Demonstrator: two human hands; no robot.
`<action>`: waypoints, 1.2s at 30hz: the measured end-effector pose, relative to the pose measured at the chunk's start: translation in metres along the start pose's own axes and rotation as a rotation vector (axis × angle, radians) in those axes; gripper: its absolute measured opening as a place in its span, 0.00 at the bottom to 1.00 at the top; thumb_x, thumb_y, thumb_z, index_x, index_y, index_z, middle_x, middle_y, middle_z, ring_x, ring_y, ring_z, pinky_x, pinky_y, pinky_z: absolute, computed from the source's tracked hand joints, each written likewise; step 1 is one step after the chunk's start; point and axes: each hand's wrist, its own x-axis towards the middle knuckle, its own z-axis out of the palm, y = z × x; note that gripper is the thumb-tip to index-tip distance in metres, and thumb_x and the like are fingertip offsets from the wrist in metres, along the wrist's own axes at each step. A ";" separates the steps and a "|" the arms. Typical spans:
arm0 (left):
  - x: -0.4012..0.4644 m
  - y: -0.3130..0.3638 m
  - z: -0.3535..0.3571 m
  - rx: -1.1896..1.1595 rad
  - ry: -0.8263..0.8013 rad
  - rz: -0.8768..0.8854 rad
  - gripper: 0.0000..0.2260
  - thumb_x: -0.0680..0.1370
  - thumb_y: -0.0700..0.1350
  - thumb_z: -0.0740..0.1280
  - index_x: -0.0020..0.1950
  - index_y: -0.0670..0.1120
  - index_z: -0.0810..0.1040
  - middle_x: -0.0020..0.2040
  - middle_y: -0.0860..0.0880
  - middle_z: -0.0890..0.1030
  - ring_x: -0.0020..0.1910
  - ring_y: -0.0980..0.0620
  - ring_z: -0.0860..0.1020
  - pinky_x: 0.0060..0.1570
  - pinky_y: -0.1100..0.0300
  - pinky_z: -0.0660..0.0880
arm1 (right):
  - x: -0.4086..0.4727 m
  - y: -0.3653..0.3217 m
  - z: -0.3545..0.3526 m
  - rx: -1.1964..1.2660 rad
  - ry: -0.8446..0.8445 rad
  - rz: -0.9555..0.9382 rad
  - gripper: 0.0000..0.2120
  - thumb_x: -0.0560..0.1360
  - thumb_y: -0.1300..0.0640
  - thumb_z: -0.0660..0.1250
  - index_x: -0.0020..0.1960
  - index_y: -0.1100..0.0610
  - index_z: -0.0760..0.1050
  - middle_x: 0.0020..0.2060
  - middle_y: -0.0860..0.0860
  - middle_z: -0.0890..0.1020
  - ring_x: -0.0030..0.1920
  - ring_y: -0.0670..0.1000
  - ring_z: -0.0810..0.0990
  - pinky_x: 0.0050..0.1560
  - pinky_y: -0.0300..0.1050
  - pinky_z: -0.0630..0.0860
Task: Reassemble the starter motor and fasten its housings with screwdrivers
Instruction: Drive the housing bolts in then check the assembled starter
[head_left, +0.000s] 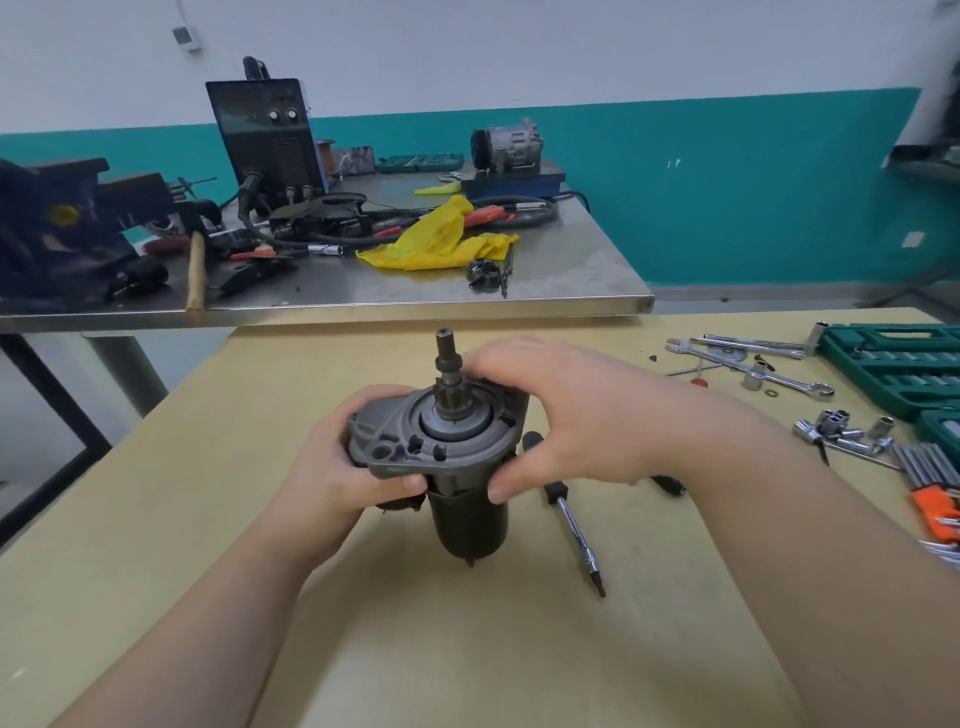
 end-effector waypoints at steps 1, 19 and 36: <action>0.000 0.001 0.002 0.001 0.011 -0.001 0.38 0.59 0.59 0.89 0.65 0.51 0.82 0.59 0.37 0.84 0.57 0.25 0.80 0.51 0.26 0.79 | 0.001 -0.003 0.000 -0.033 0.022 0.003 0.32 0.64 0.39 0.85 0.60 0.32 0.68 0.54 0.26 0.72 0.60 0.39 0.67 0.57 0.32 0.68; -0.022 -0.019 0.075 0.184 0.110 0.230 0.58 0.60 0.48 0.86 0.81 0.63 0.54 0.75 0.63 0.73 0.73 0.54 0.77 0.67 0.66 0.74 | -0.008 -0.025 0.001 -0.182 -0.060 0.159 0.48 0.59 0.30 0.81 0.74 0.36 0.65 0.57 0.37 0.83 0.56 0.46 0.80 0.55 0.49 0.80; -0.001 -0.020 0.039 0.253 0.043 0.266 0.58 0.60 0.43 0.85 0.82 0.53 0.54 0.69 0.58 0.79 0.71 0.53 0.79 0.67 0.68 0.72 | -0.021 0.033 -0.032 -0.024 0.022 0.313 0.34 0.69 0.43 0.82 0.69 0.27 0.71 0.54 0.32 0.80 0.55 0.36 0.78 0.49 0.36 0.76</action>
